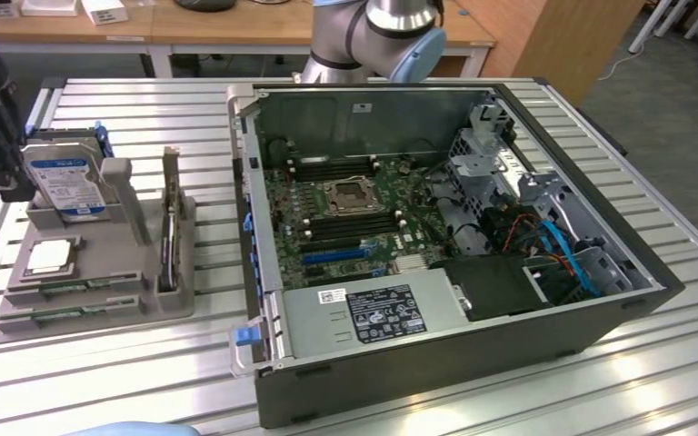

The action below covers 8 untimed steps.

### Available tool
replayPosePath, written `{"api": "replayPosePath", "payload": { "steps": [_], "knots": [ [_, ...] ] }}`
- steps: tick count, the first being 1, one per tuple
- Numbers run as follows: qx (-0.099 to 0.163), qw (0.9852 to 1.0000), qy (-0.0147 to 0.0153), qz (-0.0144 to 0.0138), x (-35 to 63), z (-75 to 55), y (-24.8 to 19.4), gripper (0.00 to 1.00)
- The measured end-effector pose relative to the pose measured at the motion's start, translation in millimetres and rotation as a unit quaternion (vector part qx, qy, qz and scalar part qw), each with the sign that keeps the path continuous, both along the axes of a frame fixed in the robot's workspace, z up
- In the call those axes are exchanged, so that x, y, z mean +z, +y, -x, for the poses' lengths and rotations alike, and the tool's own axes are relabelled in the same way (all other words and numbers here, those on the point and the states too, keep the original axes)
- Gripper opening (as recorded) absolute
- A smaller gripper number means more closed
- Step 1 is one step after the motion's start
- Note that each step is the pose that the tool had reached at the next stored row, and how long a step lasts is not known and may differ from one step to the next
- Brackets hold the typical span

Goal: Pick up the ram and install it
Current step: 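Pick up the ram and move it above insertion slot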

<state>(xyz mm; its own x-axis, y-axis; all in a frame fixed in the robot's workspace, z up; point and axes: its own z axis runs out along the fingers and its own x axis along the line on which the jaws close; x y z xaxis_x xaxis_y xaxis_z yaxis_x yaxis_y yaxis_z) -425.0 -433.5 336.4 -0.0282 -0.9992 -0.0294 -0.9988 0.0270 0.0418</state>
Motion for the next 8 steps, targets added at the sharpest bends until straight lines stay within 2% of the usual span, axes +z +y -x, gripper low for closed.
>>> {"api": "replayPosePath", "payload": {
  "steps": [8],
  "knots": [
    [0.001,1.0,0.0,0.0002,-2.3,0.1,-18.0,0.1]
  ]
}}
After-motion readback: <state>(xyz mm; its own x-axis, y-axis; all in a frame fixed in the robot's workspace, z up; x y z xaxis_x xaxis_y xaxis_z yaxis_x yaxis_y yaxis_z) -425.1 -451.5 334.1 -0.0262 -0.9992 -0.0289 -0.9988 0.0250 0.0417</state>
